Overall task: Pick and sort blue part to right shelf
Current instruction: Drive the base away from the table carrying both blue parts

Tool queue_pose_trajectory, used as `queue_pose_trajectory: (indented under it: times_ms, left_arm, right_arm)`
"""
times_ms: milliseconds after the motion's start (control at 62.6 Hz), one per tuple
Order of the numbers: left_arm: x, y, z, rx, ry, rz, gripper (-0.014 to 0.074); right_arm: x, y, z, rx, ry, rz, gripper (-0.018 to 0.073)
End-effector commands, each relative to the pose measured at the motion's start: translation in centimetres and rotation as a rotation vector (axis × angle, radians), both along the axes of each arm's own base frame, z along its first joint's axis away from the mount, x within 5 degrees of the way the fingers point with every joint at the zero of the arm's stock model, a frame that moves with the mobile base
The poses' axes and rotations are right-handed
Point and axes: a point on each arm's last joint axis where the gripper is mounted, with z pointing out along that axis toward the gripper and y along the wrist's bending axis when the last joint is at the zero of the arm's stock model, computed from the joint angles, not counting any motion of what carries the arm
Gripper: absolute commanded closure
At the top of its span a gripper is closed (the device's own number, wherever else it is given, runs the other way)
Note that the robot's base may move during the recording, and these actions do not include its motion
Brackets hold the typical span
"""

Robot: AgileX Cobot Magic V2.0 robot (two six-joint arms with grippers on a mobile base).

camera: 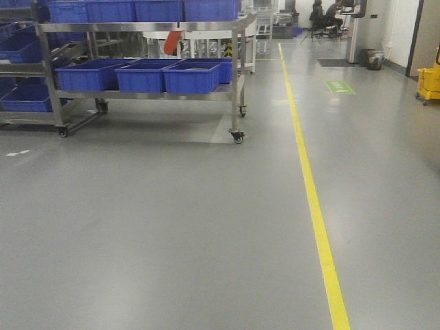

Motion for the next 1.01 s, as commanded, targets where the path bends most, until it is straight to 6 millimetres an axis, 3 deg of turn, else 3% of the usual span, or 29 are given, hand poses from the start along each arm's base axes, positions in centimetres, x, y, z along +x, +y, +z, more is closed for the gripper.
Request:
queue_pose_trajectory:
  times_ms: [0, 990]
  left_arm:
    - [0.15, -0.08, 1.63, -0.021, -0.099, -0.006, 0.0334]
    - [0.14, -0.10, 1.63, -0.025, -0.098, -0.007, 0.0334]
  right_arm:
    - [-0.26, 0.00, 1.77, -0.003, -0.113, 0.001, 0.0270]
    - [-0.26, 0.00, 1.77, -0.003, -0.113, 0.002, 0.0270]
